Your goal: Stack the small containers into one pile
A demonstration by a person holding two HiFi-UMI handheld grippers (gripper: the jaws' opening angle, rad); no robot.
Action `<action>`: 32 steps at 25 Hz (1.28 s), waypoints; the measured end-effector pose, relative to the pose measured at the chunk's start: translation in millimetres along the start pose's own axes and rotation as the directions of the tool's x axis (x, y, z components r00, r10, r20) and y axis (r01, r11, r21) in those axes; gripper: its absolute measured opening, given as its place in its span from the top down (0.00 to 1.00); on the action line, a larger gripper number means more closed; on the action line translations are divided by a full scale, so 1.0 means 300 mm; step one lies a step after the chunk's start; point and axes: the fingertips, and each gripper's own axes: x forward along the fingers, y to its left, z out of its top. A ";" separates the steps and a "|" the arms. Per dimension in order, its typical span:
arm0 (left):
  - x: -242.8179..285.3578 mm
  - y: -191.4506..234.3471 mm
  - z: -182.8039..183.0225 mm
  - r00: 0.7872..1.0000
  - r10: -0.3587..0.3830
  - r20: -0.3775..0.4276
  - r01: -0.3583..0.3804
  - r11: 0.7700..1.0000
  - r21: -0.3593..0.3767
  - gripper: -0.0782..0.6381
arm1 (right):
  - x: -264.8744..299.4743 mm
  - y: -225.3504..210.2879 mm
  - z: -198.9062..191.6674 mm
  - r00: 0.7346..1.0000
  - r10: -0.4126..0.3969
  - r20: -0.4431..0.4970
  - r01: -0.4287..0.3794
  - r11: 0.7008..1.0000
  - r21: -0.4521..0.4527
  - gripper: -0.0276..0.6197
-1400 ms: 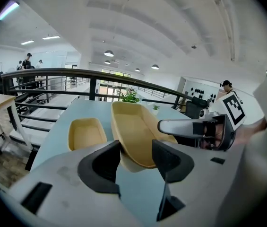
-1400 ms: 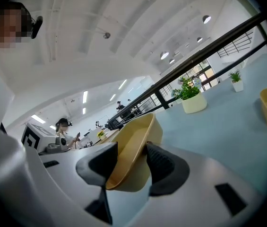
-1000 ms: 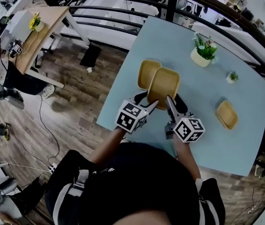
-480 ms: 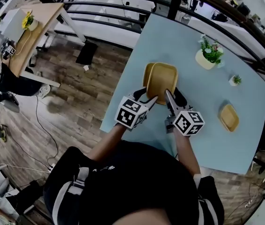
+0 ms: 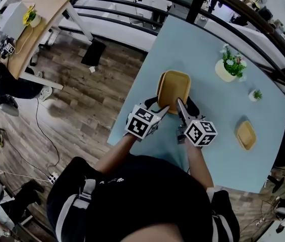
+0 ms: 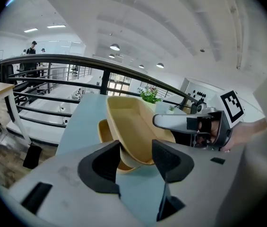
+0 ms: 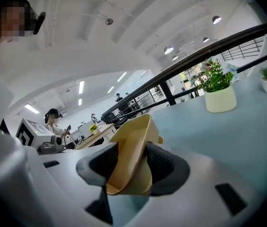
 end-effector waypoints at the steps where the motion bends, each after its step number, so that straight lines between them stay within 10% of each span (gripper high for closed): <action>1: 0.007 0.007 -0.002 1.000 0.002 -0.004 -0.002 1.000 -0.002 0.60 | 0.008 -0.006 -0.004 1.000 0.000 -0.005 0.000 1.000 0.003 0.66; 32: 0.097 0.069 -0.085 0.993 0.016 -0.115 -0.014 1.000 0.015 0.60 | 0.095 -0.096 -0.111 0.990 -0.033 -0.136 0.027 0.999 -0.045 0.64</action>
